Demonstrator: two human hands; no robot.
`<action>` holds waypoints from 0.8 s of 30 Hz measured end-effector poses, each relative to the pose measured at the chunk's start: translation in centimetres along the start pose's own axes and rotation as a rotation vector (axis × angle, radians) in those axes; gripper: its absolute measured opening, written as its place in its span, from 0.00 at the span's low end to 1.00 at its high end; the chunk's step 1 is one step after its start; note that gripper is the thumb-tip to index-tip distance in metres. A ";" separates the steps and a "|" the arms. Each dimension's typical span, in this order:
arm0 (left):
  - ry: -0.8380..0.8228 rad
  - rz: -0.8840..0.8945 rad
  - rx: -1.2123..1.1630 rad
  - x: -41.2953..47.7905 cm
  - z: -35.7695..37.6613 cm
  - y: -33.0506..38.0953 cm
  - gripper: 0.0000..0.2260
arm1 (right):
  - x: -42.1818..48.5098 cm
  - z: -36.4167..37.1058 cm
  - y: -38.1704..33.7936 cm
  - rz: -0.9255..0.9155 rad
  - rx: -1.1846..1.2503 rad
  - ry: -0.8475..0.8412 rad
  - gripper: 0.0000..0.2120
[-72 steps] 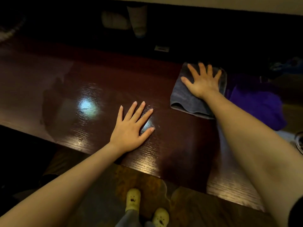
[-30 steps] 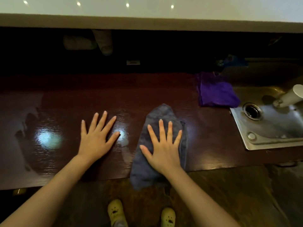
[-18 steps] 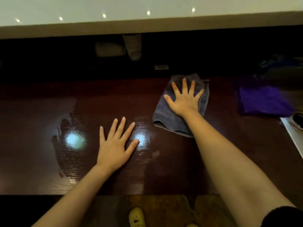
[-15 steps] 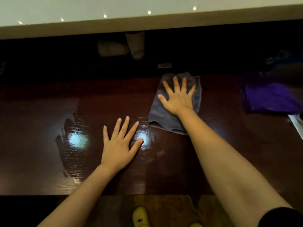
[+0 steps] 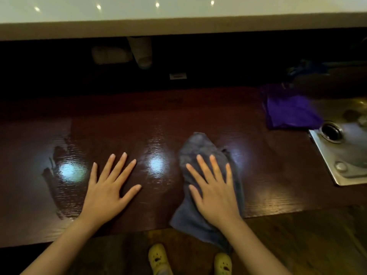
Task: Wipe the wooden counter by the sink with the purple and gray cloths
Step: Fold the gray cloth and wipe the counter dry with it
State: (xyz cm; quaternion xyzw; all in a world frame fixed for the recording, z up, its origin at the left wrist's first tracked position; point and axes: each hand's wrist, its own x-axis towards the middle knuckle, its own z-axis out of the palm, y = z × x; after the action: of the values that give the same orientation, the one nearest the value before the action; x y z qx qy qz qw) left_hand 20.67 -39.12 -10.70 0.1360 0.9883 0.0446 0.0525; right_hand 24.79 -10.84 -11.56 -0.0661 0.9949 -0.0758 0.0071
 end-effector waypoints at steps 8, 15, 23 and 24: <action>0.019 0.015 -0.003 0.0 0.0 0.1 0.30 | 3.7 -0.7 3.3 0.276 -0.012 0.002 0.30; 0.016 0.036 -0.045 -0.1 0.1 -0.4 0.30 | 0.0 1.1 -9.9 0.104 0.001 -0.014 0.32; 0.029 -0.169 -0.066 -1.6 -0.4 -6.2 0.31 | 12.8 1.1 -9.2 -0.074 0.067 -0.072 0.31; 0.032 -0.170 -0.058 -1.7 -0.5 -6.4 0.30 | 15.1 1.0 -9.1 -0.079 0.064 -0.084 0.31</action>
State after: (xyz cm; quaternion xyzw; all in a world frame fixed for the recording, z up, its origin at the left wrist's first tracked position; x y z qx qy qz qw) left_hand 20.56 -45.78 -10.74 0.0493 0.9953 0.0708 0.0442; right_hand 11.00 -21.88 -11.23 -0.1080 0.9874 -0.1052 0.0482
